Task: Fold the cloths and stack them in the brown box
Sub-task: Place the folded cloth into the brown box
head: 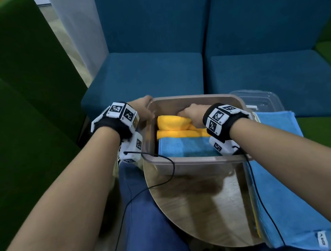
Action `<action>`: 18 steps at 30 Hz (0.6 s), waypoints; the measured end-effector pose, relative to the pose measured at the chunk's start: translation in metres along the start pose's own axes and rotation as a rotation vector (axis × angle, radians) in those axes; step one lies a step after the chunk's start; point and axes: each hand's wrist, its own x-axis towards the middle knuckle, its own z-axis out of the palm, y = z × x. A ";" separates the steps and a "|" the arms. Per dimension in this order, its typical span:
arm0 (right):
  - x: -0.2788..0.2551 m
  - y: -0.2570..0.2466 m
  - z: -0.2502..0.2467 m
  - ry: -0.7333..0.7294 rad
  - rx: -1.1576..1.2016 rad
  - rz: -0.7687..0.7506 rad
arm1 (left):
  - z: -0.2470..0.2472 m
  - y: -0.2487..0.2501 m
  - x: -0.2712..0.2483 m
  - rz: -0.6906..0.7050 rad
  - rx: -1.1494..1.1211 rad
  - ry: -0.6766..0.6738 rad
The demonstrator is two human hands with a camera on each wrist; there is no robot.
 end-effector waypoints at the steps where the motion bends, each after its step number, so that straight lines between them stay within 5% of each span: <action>1: -0.001 -0.002 -0.001 0.019 0.005 -0.013 | 0.000 0.000 -0.003 0.008 -0.006 0.002; 10: -0.036 -0.009 0.009 0.402 -0.198 -0.011 | 0.003 0.010 -0.040 0.175 -0.141 0.115; 18: -0.038 -0.005 0.018 0.201 -0.213 0.015 | 0.019 0.023 -0.053 0.167 -0.173 0.187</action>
